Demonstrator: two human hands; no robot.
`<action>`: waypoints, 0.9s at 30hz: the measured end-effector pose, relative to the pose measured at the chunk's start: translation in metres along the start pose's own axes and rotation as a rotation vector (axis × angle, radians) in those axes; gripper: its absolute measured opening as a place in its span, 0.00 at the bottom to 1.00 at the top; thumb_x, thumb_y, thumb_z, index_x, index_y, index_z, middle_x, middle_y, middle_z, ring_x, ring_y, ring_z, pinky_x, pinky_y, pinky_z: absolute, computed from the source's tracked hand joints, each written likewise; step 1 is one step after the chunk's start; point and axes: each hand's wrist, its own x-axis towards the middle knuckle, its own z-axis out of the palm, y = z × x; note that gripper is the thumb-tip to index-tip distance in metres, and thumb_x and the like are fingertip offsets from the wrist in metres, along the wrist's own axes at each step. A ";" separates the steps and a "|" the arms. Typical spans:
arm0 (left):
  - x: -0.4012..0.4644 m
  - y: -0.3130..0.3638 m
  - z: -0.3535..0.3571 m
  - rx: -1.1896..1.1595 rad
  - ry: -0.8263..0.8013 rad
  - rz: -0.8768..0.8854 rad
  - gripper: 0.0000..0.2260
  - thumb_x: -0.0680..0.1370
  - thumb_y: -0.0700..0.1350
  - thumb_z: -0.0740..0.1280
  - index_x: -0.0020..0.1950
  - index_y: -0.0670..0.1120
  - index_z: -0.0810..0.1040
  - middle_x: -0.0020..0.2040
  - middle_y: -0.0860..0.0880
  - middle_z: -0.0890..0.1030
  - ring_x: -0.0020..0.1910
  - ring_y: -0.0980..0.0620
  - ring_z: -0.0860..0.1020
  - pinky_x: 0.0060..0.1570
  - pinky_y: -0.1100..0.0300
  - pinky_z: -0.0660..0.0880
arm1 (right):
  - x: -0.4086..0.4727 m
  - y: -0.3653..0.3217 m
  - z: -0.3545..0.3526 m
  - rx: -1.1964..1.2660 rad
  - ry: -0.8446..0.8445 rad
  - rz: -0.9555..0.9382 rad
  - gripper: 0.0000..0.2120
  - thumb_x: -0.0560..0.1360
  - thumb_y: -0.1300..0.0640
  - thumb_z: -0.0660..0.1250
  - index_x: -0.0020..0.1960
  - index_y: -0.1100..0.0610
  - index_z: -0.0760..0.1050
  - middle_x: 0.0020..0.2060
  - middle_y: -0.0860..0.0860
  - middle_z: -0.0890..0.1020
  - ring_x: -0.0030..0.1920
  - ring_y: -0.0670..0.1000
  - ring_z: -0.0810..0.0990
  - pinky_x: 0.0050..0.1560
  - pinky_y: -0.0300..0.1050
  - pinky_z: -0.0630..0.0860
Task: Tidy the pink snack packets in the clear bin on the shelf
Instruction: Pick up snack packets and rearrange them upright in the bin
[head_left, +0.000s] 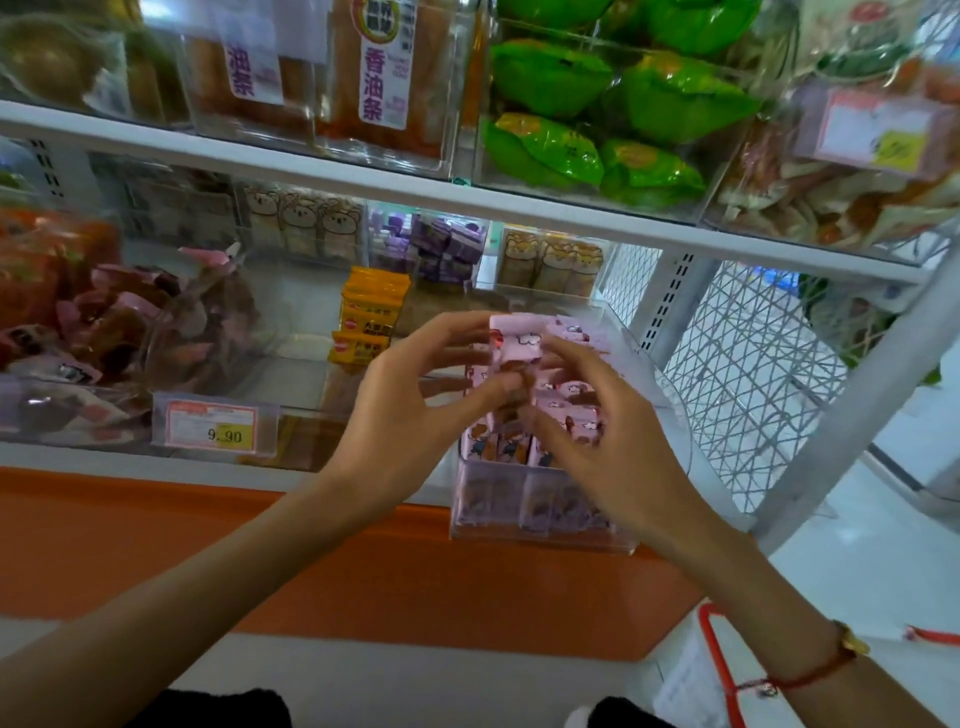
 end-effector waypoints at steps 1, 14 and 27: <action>0.003 -0.002 -0.001 -0.018 0.055 -0.009 0.17 0.73 0.48 0.69 0.60 0.56 0.73 0.54 0.60 0.81 0.55 0.63 0.79 0.49 0.71 0.75 | 0.007 0.007 -0.001 0.008 -0.007 0.029 0.22 0.74 0.45 0.64 0.67 0.41 0.65 0.59 0.41 0.75 0.58 0.37 0.73 0.57 0.32 0.70; 0.035 -0.041 -0.018 -0.072 0.357 -0.014 0.16 0.75 0.34 0.68 0.53 0.53 0.70 0.49 0.66 0.80 0.51 0.65 0.79 0.44 0.74 0.75 | 0.168 0.095 0.065 -0.491 -0.385 0.138 0.18 0.81 0.52 0.51 0.67 0.56 0.67 0.54 0.54 0.75 0.57 0.55 0.71 0.59 0.54 0.69; 0.128 -0.095 -0.003 0.214 0.138 -0.084 0.16 0.76 0.43 0.70 0.62 0.45 0.71 0.48 0.64 0.72 0.46 0.64 0.74 0.47 0.73 0.72 | 0.155 0.106 0.047 -0.635 -0.566 0.074 0.24 0.82 0.48 0.46 0.77 0.49 0.51 0.77 0.56 0.54 0.76 0.58 0.51 0.73 0.55 0.51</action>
